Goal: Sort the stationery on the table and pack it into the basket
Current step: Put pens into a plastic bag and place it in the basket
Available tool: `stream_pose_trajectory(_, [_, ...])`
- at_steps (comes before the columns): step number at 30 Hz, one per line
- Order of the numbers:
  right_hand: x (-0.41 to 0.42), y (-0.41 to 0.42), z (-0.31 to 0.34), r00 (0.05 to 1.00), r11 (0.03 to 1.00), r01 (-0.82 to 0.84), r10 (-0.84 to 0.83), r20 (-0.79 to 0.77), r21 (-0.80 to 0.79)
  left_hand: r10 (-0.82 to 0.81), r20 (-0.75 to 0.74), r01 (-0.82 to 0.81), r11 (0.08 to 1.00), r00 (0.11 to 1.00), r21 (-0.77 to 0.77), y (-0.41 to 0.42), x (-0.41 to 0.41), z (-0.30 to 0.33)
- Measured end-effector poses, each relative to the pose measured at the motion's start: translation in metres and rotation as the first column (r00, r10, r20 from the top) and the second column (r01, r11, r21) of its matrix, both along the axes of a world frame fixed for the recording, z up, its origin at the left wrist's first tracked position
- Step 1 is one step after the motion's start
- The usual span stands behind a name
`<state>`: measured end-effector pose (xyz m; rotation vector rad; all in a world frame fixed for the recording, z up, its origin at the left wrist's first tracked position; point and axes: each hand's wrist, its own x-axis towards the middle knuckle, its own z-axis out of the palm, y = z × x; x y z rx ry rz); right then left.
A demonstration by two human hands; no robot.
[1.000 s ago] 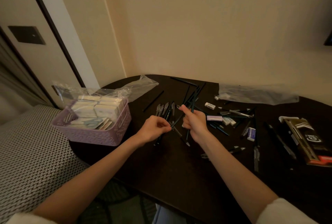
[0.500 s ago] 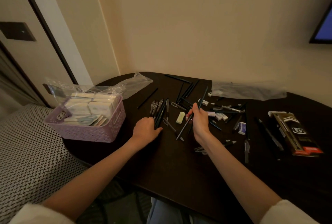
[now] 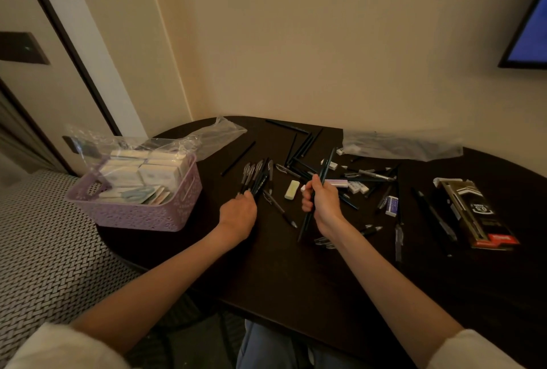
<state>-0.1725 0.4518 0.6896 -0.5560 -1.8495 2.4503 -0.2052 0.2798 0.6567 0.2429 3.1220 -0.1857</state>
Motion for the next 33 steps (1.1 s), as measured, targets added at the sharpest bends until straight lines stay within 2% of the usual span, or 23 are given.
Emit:
stream_pose_trajectory(5, [0.001,0.003,-0.003,0.99,0.988,-0.119,0.126,0.066,-0.094,0.072,-0.106,-0.064,0.995,0.992,0.075,-0.013,0.012,0.0])
stream_pose_trajectory(7, [0.001,0.002,-0.005,0.982,0.979,-0.17,0.179,0.065,-0.116,0.112,-0.108,-0.075,0.951,0.988,0.3,-0.017,0.017,0.005])
stream_pose_trajectory(9, [0.001,-0.001,-0.005,0.976,0.971,-0.206,0.213,0.043,-0.125,0.109,-0.02,-0.077,0.807,0.994,0.585,-0.017,0.018,0.012])
stream_pose_trajectory(11, [0.0,-0.007,-0.004,0.975,0.968,-0.22,0.224,0.018,-0.121,0.043,0.137,-0.137,0.562,0.99,0.816,-0.013,0.02,0.019])
stream_pose_trajectory(13, [-0.002,-0.013,-0.001,0.976,0.971,-0.216,0.216,-0.009,-0.099,-0.065,0.249,-0.215,0.328,0.966,0.92,-0.006,0.025,0.027])
stream_pose_trajectory(15, [-0.005,-0.016,0.003,0.978,0.974,-0.207,0.205,-0.033,-0.096,-0.171,0.278,-0.235,0.232,0.945,0.944,0.001,0.031,0.033])
stream_pose_trajectory(17, [-0.008,-0.016,0.005,0.981,0.975,-0.192,0.188,-0.047,-0.114,-0.258,0.284,-0.235,0.205,0.923,0.95,0.007,0.035,0.034])
stream_pose_trajectory(23, [-0.016,-0.012,0.008,0.995,0.995,-0.09,0.089,-0.037,-0.038,-0.423,0.259,-0.153,0.267,0.868,0.951,0.014,0.034,0.031])
stream_pose_trajectory(25, [-0.021,-0.005,0.005,1.0,0.999,-0.015,0.014,-0.021,-0.05,-0.4,0.272,-0.152,0.307,0.875,0.939,0.013,0.025,0.031])
stream_pose_trajectory(27, [-0.024,0.005,0.003,0.999,0.992,0.035,-0.038,-0.02,-0.124,-0.259,0.241,-0.116,0.417,0.935,0.902,0.01,0.009,0.029])
stream_pose_trajectory(30, [-0.024,0.017,-0.001,0.996,0.98,0.079,-0.087,-0.035,-0.182,-0.044,0.027,0.013,0.723,0.999,0.691,-0.001,-0.021,0.024])
stream_pose_trajectory(31, [-0.024,0.02,-0.002,0.994,0.976,0.091,-0.1,-0.038,-0.196,-0.034,-0.043,0.053,0.798,0.999,0.601,-0.004,-0.03,0.022])
stream_pose_trajectory(33, [-0.024,0.022,-0.003,0.992,0.971,0.111,-0.122,-0.04,-0.212,-0.051,-0.116,0.101,0.875,0.992,0.474,-0.006,-0.044,0.018])
